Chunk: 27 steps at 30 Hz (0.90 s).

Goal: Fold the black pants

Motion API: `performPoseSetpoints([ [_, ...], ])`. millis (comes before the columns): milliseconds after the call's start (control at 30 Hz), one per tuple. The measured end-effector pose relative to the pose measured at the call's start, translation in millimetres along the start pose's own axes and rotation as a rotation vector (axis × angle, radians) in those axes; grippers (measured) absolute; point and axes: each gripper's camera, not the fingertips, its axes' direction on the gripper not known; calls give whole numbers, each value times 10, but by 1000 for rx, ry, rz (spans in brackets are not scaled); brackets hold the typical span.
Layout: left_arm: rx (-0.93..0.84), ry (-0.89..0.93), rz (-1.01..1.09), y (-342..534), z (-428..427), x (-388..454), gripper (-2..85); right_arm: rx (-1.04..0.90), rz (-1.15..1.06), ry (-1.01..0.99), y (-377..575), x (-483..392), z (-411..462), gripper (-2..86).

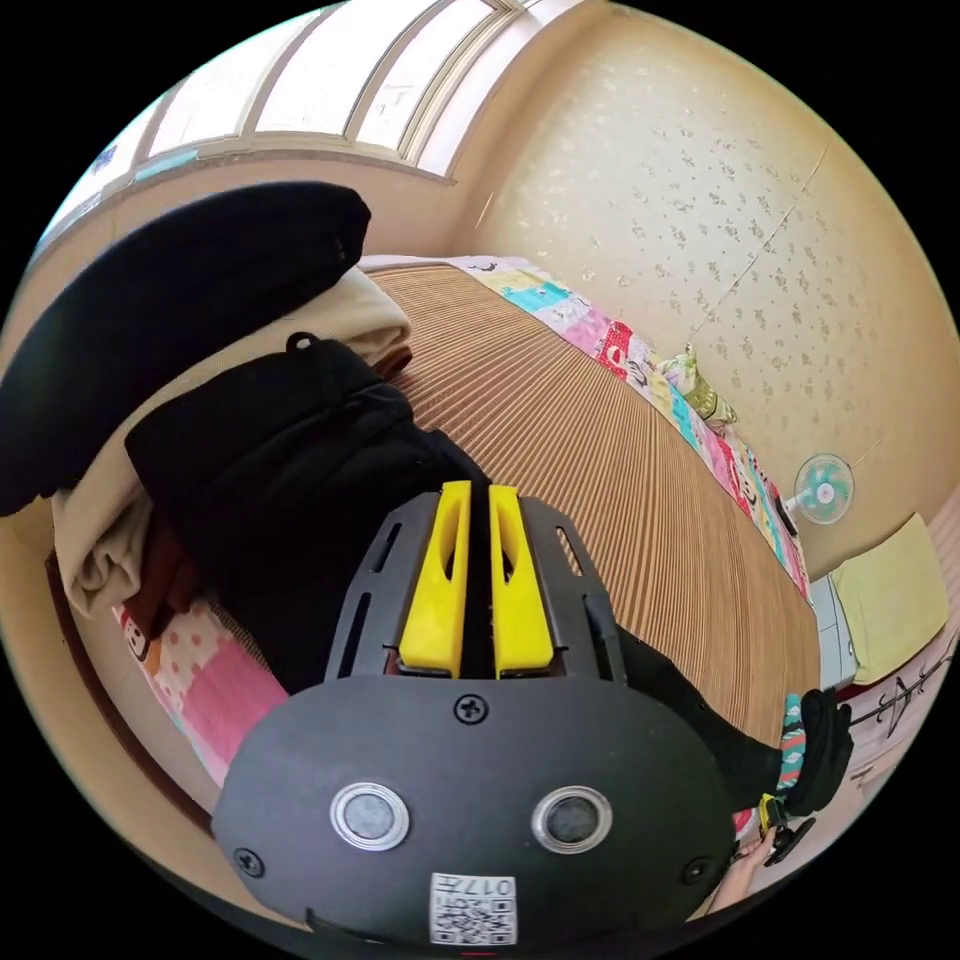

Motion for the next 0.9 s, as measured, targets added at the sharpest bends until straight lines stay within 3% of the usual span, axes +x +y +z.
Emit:
performPoseSetpoints([
  [100, -80, -42, -13, 58, 426, -117, 62, -3, -2, 10, 29, 62, 76, 3],
  [233, -32, 97, -54, 74, 364, -339, 89, -25, -14, 13, -21, 56, 65, 3],
  [300, 22, 199, 7, 122, 98, -316, 99, -11, -18, -22, -40, 72, 4, 3],
  [433, 102, 229, 204, 339, -309, -29, 99, 35, -67, -84, -53, 105, -153, 4],
  [533, -51, 184, 360, 388, -14, 212, 79, 33, -97, -1, -72, 115, -125, 4],
  [600, -379, 100, 371, 348, 722, 244, 65, -39, -56, 31, -111, 254, 66, 4],
  [633, -386, 103, 355, 326, 779, 215, 59, -11, -15, -33, -93, 386, 76, 4],
  [733, -341, 139, 301, 221, 666, 70, 40, 22, 115, -167, -53, 641, 31, 4],
  [833, -24, 169, 302, 398, 0, -167, 25, 12, 86, -168, -64, 662, -44, 4],
  [900, 137, 94, 155, 565, -456, -641, 57, -12, 56, -171, -102, 689, -89, 4],
])
